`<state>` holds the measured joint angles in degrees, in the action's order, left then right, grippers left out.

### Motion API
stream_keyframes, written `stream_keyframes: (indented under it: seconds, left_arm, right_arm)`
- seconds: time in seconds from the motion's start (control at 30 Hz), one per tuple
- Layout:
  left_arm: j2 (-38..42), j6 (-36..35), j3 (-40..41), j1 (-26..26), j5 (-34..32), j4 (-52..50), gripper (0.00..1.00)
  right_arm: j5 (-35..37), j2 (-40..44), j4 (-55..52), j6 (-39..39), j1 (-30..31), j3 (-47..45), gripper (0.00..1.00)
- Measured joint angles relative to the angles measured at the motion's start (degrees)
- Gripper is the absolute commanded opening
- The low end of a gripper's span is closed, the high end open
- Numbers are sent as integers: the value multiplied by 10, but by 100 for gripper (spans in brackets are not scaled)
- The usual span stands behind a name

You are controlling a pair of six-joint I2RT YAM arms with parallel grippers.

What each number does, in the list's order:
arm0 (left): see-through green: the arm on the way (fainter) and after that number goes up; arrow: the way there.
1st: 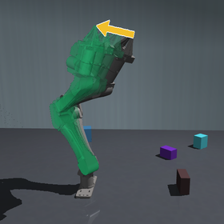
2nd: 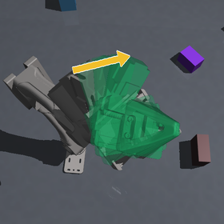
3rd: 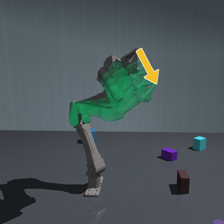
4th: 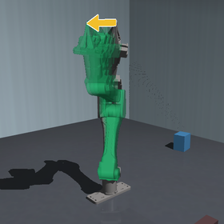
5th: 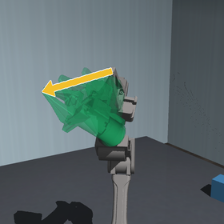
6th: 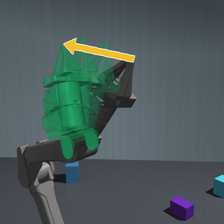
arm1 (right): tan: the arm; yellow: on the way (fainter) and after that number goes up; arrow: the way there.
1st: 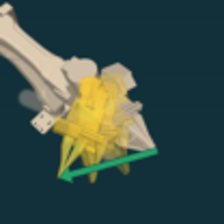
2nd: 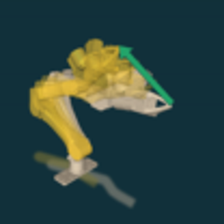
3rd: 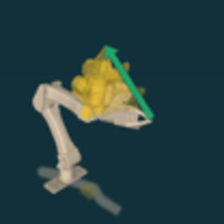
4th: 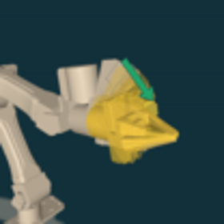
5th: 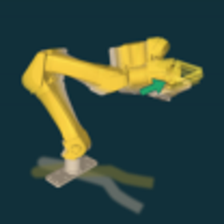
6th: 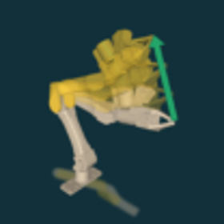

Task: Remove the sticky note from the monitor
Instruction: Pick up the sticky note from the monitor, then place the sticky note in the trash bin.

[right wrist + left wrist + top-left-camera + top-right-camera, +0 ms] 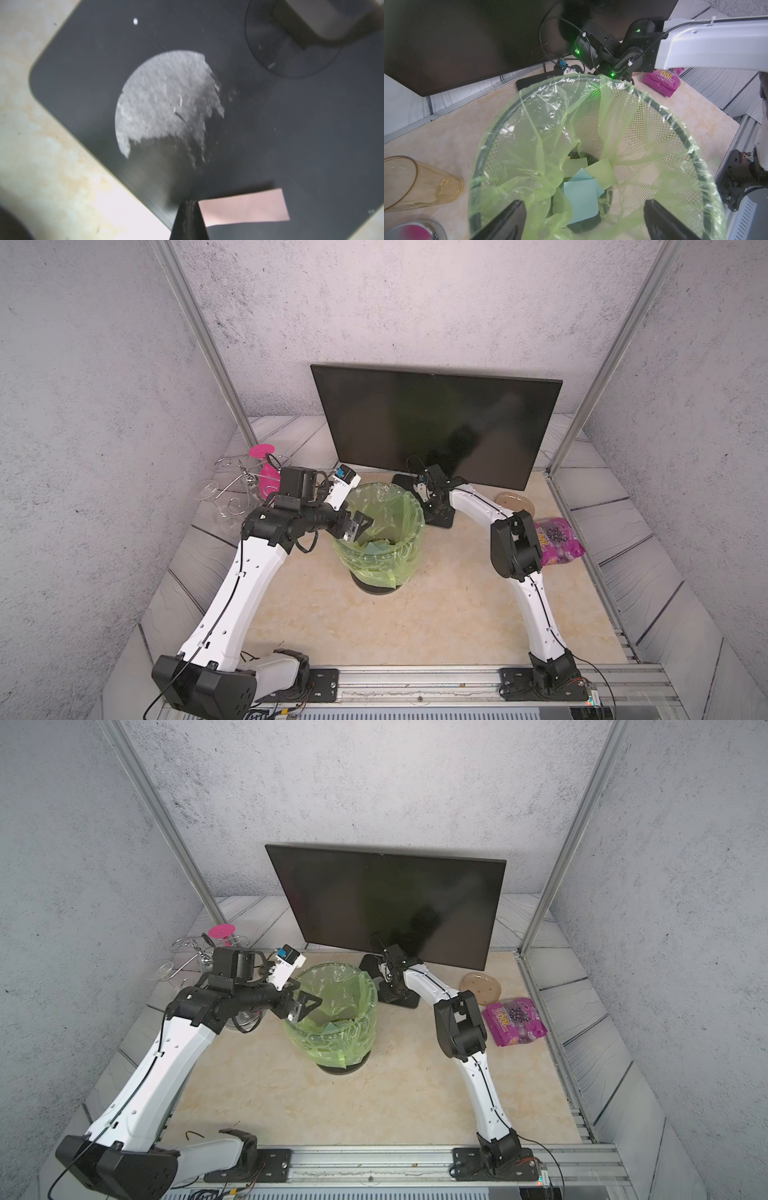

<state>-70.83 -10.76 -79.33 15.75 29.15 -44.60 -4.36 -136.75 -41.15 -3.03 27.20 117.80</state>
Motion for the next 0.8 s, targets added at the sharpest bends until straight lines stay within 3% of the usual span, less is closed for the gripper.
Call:
stream_keyframes:
  seconds: [0.33, 0.8]
  left_arm:
    - [2, 0, 0, -4, -2, 0, 95]
    - [25, 7, 0, -11, -15, 0, 95]
  right_arm:
    - [-21, 119, 5, -8, -8, -125, 0]
    - [-83, 371, 28, -13, -8, -205, 0]
